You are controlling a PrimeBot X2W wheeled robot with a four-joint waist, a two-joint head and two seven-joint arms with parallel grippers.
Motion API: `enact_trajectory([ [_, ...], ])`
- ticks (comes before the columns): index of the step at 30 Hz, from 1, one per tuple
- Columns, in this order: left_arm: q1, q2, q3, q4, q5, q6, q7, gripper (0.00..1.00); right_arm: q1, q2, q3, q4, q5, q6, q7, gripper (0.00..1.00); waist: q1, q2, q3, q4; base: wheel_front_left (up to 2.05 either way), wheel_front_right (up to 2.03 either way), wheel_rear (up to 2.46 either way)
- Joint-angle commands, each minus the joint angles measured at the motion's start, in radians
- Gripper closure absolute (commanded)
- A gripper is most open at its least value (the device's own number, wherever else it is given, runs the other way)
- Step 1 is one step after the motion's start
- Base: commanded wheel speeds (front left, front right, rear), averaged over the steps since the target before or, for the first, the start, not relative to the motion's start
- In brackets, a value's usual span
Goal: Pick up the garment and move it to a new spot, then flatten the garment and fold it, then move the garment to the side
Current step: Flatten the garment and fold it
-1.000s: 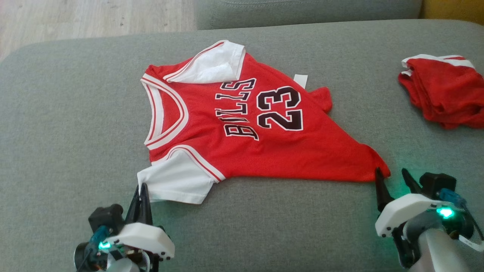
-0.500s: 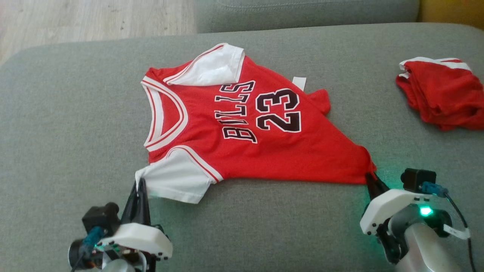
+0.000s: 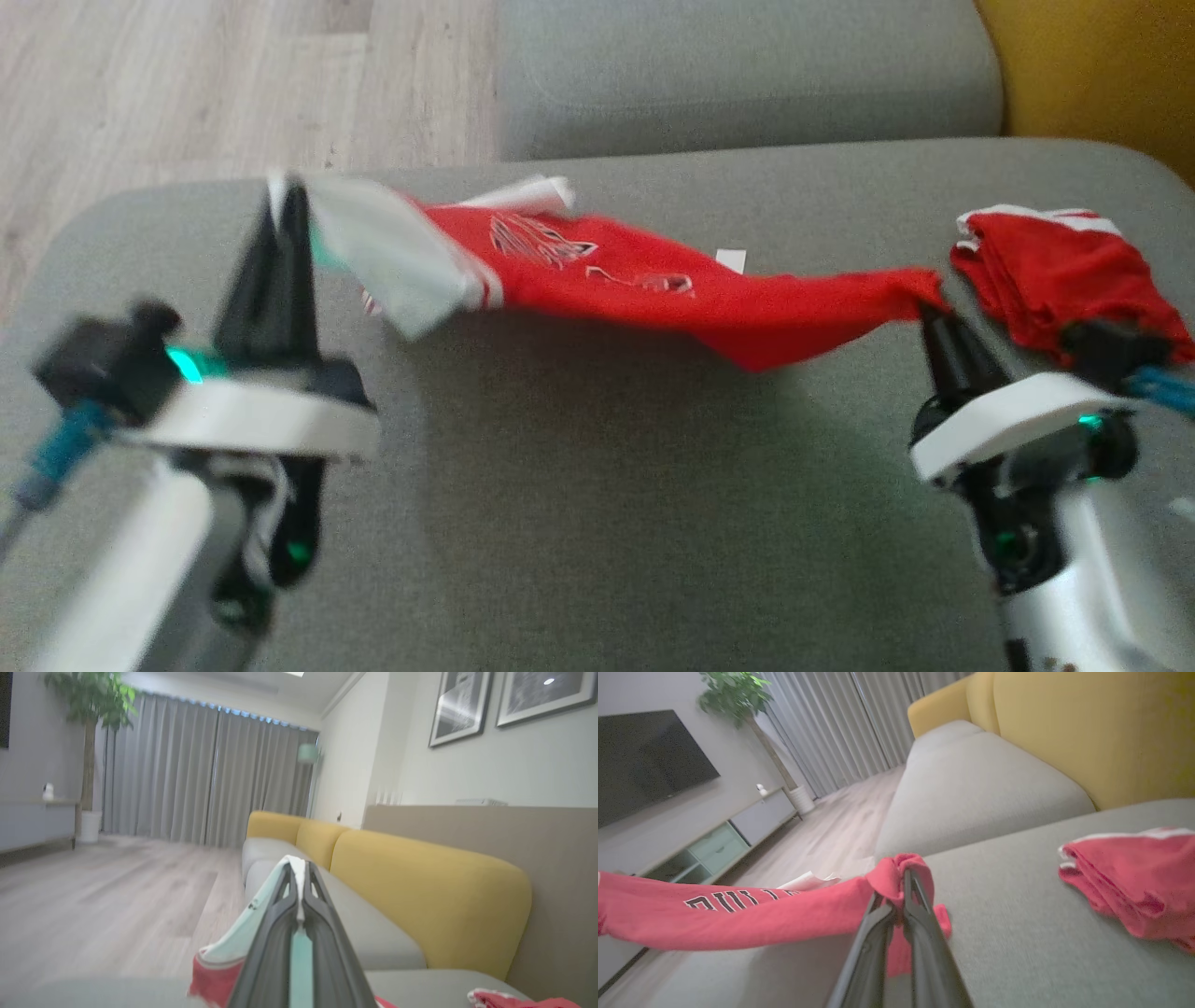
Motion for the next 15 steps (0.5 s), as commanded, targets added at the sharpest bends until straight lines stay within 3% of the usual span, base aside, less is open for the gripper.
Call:
enact_trajectory([
  [1,-0.127,0.059,0.064,-0.086,0.023,-0.008,0.03,1.0,-0.016,-0.019,0.011,-0.119,0.036,0.007,0.027,1.0,0.0001,-0.0001,-0.024,0.001,0.0,0.0,0.0],
  [8,-0.409,0.134,0.086,-0.206,0.065,-0.042,0.171,1.0,-0.015,-0.049,-0.033,-0.454,0.082,0.007,0.156,1.0,0.0001,-0.0001,-0.058,-0.019,0.0,0.0,0.0],
  [15,-0.564,0.134,0.063,-0.218,0.063,-0.071,0.261,1.0,-0.039,-0.058,-0.096,-0.703,0.051,0.007,0.277,1.0,0.0001,-0.0001,-0.048,-0.042,0.0,0.0,0.0],
])
